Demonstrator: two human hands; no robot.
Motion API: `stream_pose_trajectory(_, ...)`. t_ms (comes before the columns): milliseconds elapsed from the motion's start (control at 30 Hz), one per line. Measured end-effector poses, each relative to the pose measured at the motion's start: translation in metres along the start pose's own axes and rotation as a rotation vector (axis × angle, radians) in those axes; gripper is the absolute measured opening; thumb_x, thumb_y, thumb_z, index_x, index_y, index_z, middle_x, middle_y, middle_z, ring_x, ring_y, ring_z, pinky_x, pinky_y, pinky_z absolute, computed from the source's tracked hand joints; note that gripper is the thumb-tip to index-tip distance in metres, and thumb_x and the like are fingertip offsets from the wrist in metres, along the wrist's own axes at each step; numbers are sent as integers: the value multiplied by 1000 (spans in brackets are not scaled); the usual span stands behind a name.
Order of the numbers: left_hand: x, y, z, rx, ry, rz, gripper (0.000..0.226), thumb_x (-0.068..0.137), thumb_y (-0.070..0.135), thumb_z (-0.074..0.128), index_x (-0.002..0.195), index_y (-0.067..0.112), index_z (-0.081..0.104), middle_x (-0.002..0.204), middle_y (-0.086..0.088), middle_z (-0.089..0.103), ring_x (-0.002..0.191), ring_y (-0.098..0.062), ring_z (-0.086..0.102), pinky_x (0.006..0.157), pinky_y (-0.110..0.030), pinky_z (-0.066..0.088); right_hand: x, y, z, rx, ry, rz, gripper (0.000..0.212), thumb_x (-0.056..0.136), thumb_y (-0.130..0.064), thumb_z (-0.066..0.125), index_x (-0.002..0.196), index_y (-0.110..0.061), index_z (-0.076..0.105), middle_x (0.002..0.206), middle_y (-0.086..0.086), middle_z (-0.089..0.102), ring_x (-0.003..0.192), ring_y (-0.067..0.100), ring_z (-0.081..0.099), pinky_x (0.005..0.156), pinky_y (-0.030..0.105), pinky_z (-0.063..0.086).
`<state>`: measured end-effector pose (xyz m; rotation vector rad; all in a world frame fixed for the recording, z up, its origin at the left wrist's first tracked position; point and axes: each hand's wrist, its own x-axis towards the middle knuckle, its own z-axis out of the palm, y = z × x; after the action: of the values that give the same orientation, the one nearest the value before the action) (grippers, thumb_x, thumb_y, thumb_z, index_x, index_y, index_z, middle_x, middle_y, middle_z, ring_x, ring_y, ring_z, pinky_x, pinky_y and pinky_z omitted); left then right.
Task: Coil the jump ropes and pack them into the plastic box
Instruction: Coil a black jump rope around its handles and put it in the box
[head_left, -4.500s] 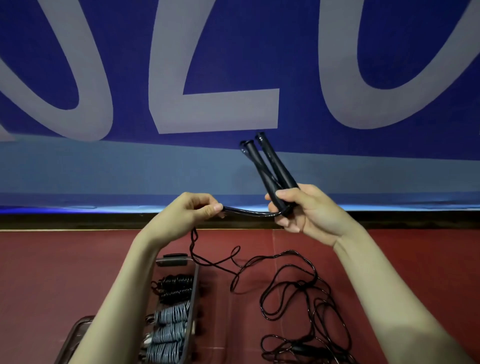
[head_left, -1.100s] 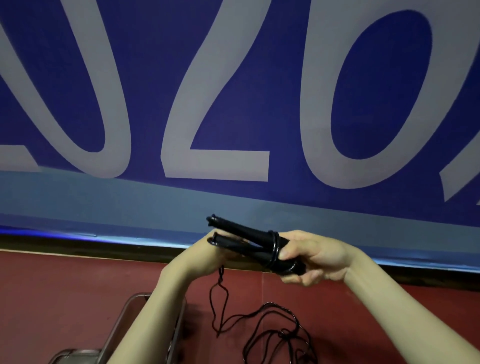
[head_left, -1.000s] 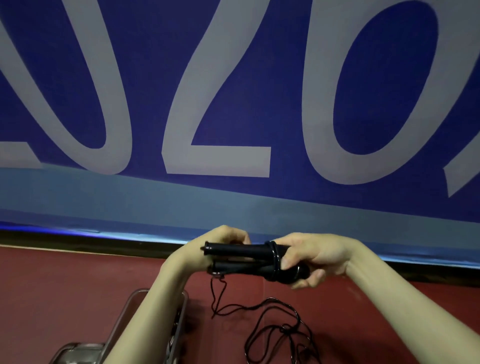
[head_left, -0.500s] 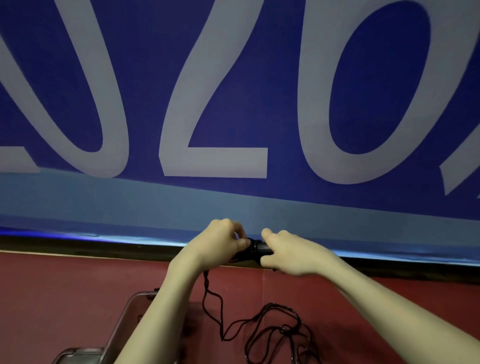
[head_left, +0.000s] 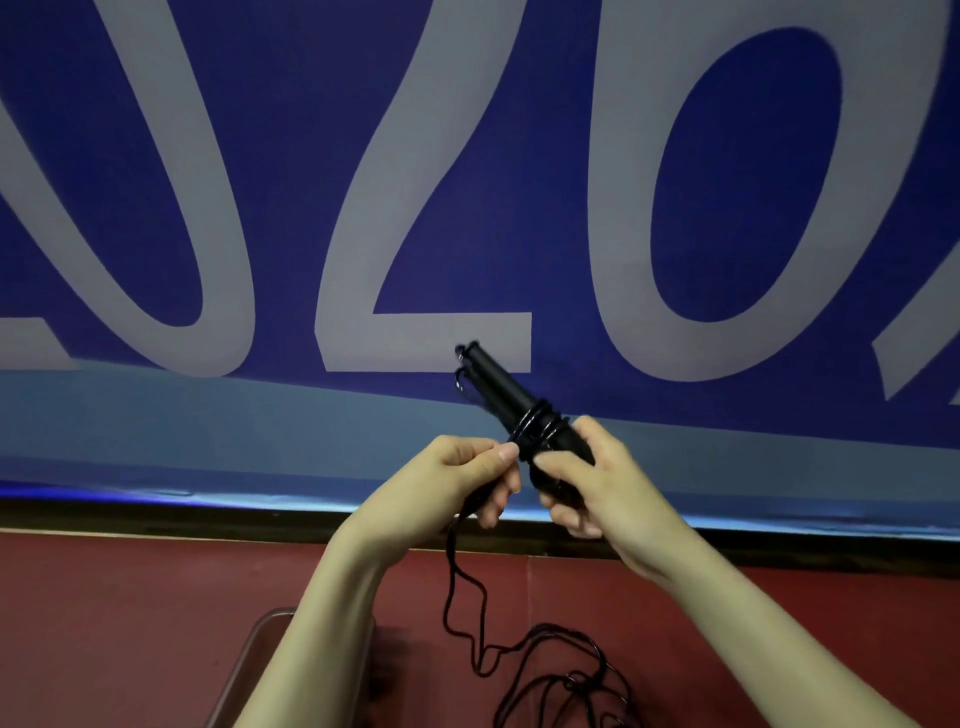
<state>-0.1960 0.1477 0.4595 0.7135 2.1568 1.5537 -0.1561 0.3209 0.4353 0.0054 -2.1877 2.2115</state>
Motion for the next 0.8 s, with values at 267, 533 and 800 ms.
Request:
stream_pose_trajectory(267, -6, 4, -2, -28, -47, 101, 38, 93, 45, 43, 73, 17, 60, 55, 5, 30, 52, -11, 28, 59, -16, 37, -8, -40, -8, 437, -99, -3, 16, 87, -18, 54, 83, -13, 39, 64, 9, 48, 42, 10, 30, 37, 17, 17)
stream_pose_trajectory(533, -6, 1, -13, -230, -48, 144, 32, 90, 42, 49, 66, 22, 56, 56, 8, 19, 50, -8, 13, 46, -18, 14, -15, -51, -14, 486, -276, 48, 15, 84, -21, 53, 81, -13, 39, 57, 5, 43, 34, 4, 29, 33, 12, 17)
stream_pose_trajectory(800, -1, -7, -6, -83, 55, 248, 31, 92, 39, 42, 67, 29, 58, 57, 13, 32, 52, -6, 24, 51, -18, 23, -16, -45, -12, 369, -513, 90, 22, 85, -13, 51, 105, -5, 56, 57, 5, 43, 37, 5, 39, 33, 13, 16)
